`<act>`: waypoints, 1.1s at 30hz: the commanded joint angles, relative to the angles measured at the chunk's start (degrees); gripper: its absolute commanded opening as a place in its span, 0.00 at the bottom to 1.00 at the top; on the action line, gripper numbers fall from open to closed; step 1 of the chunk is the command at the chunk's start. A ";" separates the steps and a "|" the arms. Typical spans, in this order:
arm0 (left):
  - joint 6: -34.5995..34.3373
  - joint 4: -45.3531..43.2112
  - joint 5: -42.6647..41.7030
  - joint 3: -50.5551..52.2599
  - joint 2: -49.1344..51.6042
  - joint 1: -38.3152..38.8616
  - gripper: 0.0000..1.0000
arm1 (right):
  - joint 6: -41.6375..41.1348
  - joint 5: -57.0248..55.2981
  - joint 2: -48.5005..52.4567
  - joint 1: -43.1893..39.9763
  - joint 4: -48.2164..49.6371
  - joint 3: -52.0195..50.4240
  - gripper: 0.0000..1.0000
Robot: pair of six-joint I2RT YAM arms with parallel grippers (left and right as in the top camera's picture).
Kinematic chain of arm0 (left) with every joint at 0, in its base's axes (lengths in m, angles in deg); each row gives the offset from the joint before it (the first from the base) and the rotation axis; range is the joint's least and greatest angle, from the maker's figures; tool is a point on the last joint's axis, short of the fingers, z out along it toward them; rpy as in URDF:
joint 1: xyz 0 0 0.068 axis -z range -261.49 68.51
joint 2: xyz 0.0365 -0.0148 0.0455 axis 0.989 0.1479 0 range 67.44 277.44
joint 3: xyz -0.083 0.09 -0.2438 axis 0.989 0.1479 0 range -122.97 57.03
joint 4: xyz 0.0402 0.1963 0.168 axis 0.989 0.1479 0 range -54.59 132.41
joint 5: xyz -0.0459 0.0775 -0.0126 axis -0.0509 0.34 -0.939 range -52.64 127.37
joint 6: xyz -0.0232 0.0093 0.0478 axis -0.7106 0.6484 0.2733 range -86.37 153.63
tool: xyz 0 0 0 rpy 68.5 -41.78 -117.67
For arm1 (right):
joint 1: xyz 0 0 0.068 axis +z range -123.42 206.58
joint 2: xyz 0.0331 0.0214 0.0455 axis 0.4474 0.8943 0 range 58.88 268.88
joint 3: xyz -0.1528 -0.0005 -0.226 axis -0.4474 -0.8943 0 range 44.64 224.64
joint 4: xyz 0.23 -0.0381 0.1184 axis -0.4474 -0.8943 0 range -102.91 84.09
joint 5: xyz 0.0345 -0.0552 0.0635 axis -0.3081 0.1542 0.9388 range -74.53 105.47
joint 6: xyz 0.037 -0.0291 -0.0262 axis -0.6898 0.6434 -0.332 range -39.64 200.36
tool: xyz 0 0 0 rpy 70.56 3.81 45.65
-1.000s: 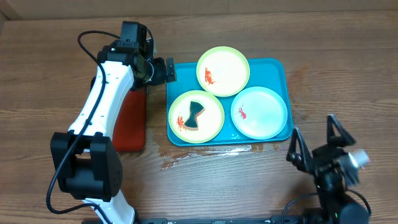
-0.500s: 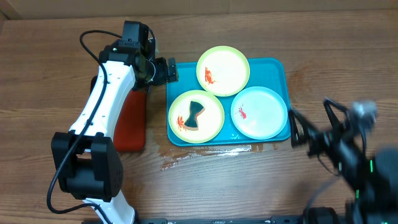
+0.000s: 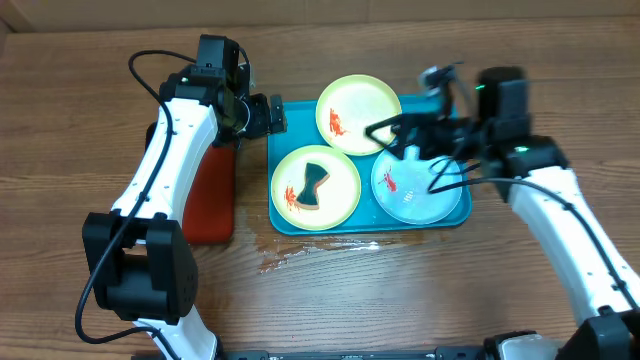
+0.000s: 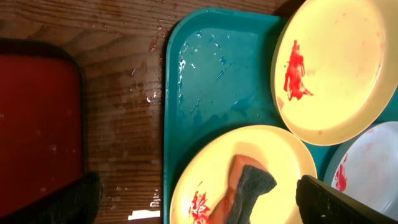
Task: Clean dirty plates on tray and stack at the side
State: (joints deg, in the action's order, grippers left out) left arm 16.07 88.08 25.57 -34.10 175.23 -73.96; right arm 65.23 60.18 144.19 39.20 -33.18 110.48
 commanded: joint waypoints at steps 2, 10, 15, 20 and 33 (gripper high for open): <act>0.61 -0.07 -0.52 -0.85 -0.28 0.42 1.00 | -7.32 -30.58 2.29 8.63 -7.89 5.53 0.90; -1.81 -0.39 -0.55 -0.85 -0.28 0.44 1.00 | -7.37 -29.92 8.37 9.44 -9.27 6.99 0.75; -1.79 -0.37 -1.84 -0.85 -0.28 0.44 0.99 | -2.29 -31.41 17.20 11.41 -5.88 6.97 0.46; -1.75 0.22 -1.81 -0.83 -0.26 0.44 0.99 | 0.90 -28.74 20.70 11.54 -3.30 6.97 0.38; 1.31 0.87 -1.57 0.68 -0.26 4.52 0.98 | -1.22 -25.35 25.55 11.58 -3.91 6.93 0.42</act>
State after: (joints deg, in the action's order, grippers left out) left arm 15.87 88.82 24.90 -34.08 175.23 -70.27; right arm 65.53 33.43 168.54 50.65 -36.59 116.05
